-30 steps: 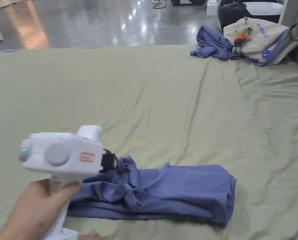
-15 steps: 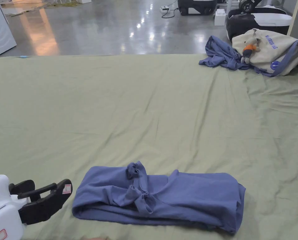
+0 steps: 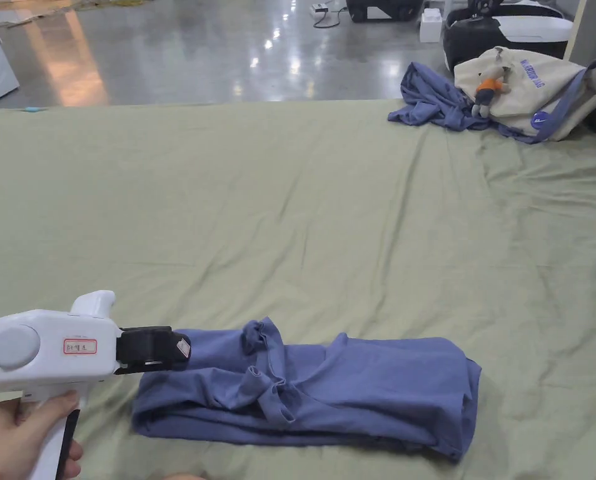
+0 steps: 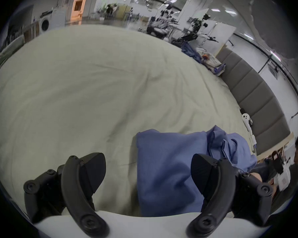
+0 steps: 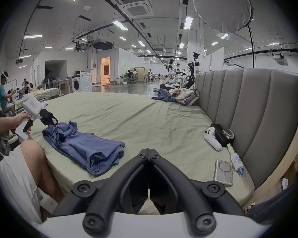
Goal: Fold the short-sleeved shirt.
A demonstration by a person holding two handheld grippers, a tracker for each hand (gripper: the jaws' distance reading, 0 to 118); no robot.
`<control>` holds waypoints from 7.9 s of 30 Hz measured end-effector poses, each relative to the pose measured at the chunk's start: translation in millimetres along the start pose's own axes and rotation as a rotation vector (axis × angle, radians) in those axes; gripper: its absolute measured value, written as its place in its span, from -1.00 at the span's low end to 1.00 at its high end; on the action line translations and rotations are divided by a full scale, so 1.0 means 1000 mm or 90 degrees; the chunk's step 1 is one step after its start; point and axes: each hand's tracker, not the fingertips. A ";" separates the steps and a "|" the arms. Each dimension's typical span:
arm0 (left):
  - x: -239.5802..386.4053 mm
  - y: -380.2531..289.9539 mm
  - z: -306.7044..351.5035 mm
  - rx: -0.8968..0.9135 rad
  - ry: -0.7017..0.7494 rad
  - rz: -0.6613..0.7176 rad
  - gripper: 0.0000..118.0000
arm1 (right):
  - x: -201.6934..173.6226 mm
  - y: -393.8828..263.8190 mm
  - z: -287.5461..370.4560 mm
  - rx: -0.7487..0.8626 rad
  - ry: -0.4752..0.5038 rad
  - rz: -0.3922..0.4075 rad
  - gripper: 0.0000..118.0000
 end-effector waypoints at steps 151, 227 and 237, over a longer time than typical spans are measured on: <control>0.047 -0.066 0.124 0.297 -0.010 -0.156 0.55 | -0.194 0.033 -0.284 -0.342 0.508 -0.185 -0.96; -0.314 0.163 0.114 -0.031 0.159 0.076 -0.56 | -0.153 0.066 -0.062 0.004 0.149 0.097 -0.97; -0.413 0.151 0.133 0.039 0.190 0.203 -0.52 | -0.173 0.069 -0.073 -0.037 0.146 0.149 -0.97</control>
